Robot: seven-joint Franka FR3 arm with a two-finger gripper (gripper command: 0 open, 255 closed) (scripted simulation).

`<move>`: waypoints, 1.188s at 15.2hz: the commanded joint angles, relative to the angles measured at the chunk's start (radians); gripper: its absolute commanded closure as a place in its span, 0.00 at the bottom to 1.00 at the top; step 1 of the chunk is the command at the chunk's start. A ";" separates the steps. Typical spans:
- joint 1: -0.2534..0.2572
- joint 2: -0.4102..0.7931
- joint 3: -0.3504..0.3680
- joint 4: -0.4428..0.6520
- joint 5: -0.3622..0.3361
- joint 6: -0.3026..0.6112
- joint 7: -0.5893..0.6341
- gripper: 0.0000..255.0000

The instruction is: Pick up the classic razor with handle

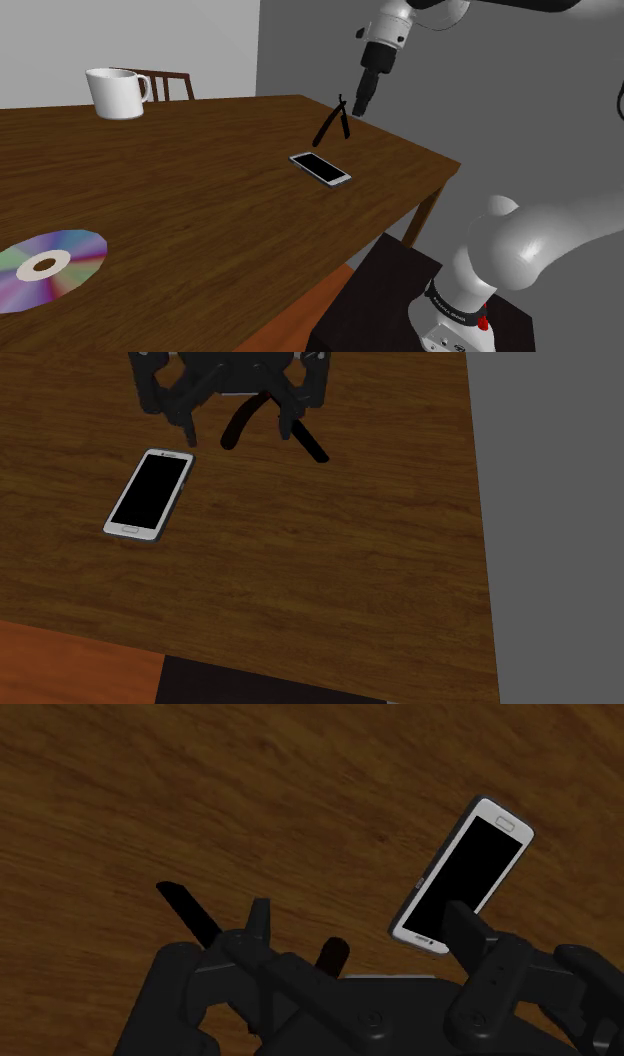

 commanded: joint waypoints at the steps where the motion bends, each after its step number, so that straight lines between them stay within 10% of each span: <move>1: 0.014 0.058 -0.050 0.065 0.053 0.011 -0.069 0.00; 5: 0.044 0.190 -0.146 0.217 0.184 0.001 -0.201 0.00; 15: 0.038 0.169 -0.142 0.097 0.182 0.096 -0.232 0.00; 16: 0.039 0.168 -0.141 0.095 0.182 0.098 -0.231 1.00; 18: 0.038 0.168 -0.142 0.095 0.182 0.097 -0.231 1.00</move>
